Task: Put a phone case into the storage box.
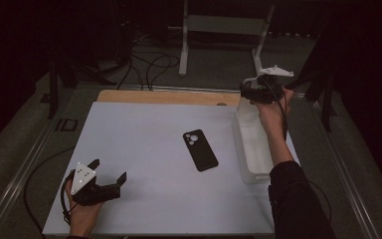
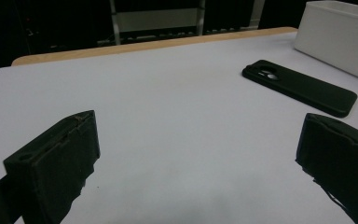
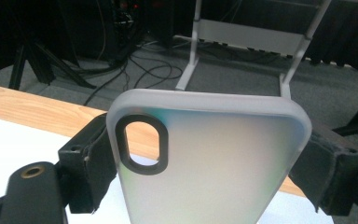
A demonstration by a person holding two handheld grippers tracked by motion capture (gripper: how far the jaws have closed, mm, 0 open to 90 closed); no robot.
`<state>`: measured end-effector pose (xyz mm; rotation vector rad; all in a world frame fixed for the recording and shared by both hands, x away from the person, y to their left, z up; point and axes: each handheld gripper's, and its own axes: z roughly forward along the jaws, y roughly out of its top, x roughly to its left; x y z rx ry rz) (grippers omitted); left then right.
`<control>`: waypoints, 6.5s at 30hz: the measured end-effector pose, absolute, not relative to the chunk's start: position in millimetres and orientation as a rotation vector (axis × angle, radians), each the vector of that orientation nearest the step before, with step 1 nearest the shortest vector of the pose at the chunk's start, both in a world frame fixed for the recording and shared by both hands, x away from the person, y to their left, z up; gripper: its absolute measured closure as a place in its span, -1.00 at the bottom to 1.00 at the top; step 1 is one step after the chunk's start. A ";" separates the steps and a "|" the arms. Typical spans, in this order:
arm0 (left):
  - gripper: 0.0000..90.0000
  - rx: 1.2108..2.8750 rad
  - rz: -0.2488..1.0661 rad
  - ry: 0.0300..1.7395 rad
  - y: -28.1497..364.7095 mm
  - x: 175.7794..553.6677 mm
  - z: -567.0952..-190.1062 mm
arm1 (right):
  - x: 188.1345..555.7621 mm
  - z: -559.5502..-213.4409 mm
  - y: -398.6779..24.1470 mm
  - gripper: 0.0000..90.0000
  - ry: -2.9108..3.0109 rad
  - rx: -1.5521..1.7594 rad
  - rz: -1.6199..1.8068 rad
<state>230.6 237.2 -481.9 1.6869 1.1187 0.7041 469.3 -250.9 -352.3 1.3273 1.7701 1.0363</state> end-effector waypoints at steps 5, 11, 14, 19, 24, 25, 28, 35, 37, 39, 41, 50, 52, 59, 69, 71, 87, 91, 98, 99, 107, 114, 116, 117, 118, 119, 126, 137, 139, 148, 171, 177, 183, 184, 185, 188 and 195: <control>-1.00 1.691 0.704 1.118 236.8 230.6 -482.3 | 472.5 -359.7 -255.3 -0.63 1.766 1.359 1.021; -1.00 1.689 0.703 1.119 237.2 230.8 -482.4 | 475.8 -372.4 -261.8 -0.63 1.760 1.422 1.002; -1.00 1.689 0.706 1.120 236.6 230.8 -482.6 | 476.7 -379.0 -263.1 -0.63 1.765 1.443 0.990; -1.00 1.685 0.707 1.120 237.4 230.5 -482.2 | 477.3 -389.8 -262.4 -0.63 1.785 1.452 0.968; -1.00 1.683 0.711 1.119 237.2 230.2 -482.0 | 478.7 -400.4 -263.3 -0.64 1.796 1.477 0.939; -1.00 1.683 0.711 1.119 237.2 230.2 -482.0 | 478.7 -400.4 -263.3 -0.64 1.796 1.477 0.939; -1.00 1.676 0.714 1.121 237.7 230.0 -481.7 | 479.1 -407.3 -264.2 -0.64 1.800 1.497 0.937; -1.00 1.681 0.715 1.116 236.6 230.1 -481.7 | 478.7 -421.7 -265.2 -0.64 1.804 1.545 0.924; -1.00 1.679 0.715 1.117 236.6 230.1 -481.6 | 478.8 -425.2 -265.5 -0.64 1.813 1.548 0.915; -1.00 1.679 0.715 1.118 236.7 230.0 -481.6 | 478.9 -428.1 -265.8 -0.64 1.818 1.549 0.904; -1.00 1.680 0.715 1.117 236.7 230.2 -481.7 | 478.7 -429.8 -266.2 -0.64 1.821 1.553 0.901; -1.00 1.688 0.711 1.118 235.8 230.6 -482.2 | 479.1 -438.2 -265.2 -0.64 1.839 1.578 0.871; -1.00 1.688 0.712 1.117 235.6 230.6 -482.1 | 479.6 -438.9 -264.8 -0.64 1.838 1.575 0.875; -1.00 1.689 0.711 1.118 235.9 230.5 -482.2 | 482.4 -440.1 -264.2 -0.64 1.817 1.567 0.891; -1.00 1.693 0.709 1.118 235.7 230.7 -482.8 | 487.9 -443.3 -262.4 -0.64 1.811 1.549 0.889; -1.00 1.691 0.708 1.117 235.8 230.4 -482.6 | 489.5 -443.4 -263.0 -0.65 1.806 1.570 0.895; -1.00 1.692 0.709 1.121 235.9 230.7 -483.3 | 489.0 -438.7 -270.2 -0.80 1.792 1.578 0.939; -1.00 1.695 0.708 1.121 235.8 230.7 -483.3 | 486.9 -434.5 -271.4 -0.80 1.783 1.555 0.951; -1.00 1.695 0.710 1.123 235.8 230.8 -483.3 | 482.5 -428.8 -269.7 -0.79 1.781 1.537 0.977; -1.00 1.698 0.710 1.123 235.8 230.8 -483.4 | 481.3 -427.6 -268.8 -0.79 1.785 1.531 0.980; -1.00 1.697 0.712 1.123 235.2 230.9 -483.0 | 467.2 -413.6 -255.3 -0.79 1.833 1.454 1.035; -1.00 1.699 0.713 1.121 234.2 231.0 -482.9 | 452.1 -403.6 -234.4 -0.79 1.900 1.350 1.091; -1.00 1.698 0.713 1.120 234.3 231.0 -482.9 | 447.3 -401.2 -228.9 -0.79 1.917 1.327 1.101; -1.00 1.698 0.712 1.122 234.3 231.1 -482.9 | 445.1 -400.3 -226.7 -0.79 1.922 1.317 1.113; -1.00 1.698 0.713 1.123 234.3 230.8 -482.9 | 442.8 -399.5 -224.5 -0.79 1.929 1.315 1.124; -1.00 1.698 0.714 1.122 234.3 230.5 -482.9 | 439.2 -398.9 -221.3 -0.79 1.940 1.311 1.143; -1.00 1.696 0.718 1.121 234.8 229.7 -482.3 | 422.1 -396.7 -210.6 -0.79 1.986 1.265 1.188; -1.00 1.693 0.721 1.119 234.3 229.8 -481.8 | 399.2 -395.7 -203.3 -0.80 2.049 1.233 1.241; -1.00 1.696 0.721 1.118 234.0 229.7 -481.9 | 395.8 -396.1 -201.5 -0.80 2.068 1.226 1.244; -1.00 1.698 0.721 1.116 233.4 229.5 -482.0 | 385.6 -402.3 -191.0 -0.80 2.152 1.188 1.213; -1.00 1.697 0.719 1.115 233.6 229.4 -481.9 | 376.6 -429.4 -152.3 -0.80 2.317 1.189 1.140; -1.00 1.693 0.719 1.116 233.7 229.4 -481.7 | 374.4 -440.2 -143.5 -0.80 2.351 1.200 1.099; -1.00 1.694 0.719 1.116 233.5 229.4 -481.6 | 372.7 -453.6 -137.1 -0.80 2.389 1.222 1.062; -1.00 1.695 0.719 1.115 233.5 229.4 -481.6 | 372.5 -455.6 -136.2 -0.80 2.388 1.226 1.061; -1.00 1.694 0.718 1.116 233.5 229.5 -481.6 | 372.6 -457.5 -135.6 -0.80 2.391 1.227 1.057; -1.00 1.694 0.718 1.116 233.6 229.4 -481.6 | 372.6 -462.9 -133.6 -0.80 2.410 1.236 1.033; -1.00 1.698 0.718 1.114 233.4 229.5 -481.6 | 374.0 -475.4 -129.0 -0.79 2.449 1.264 0.942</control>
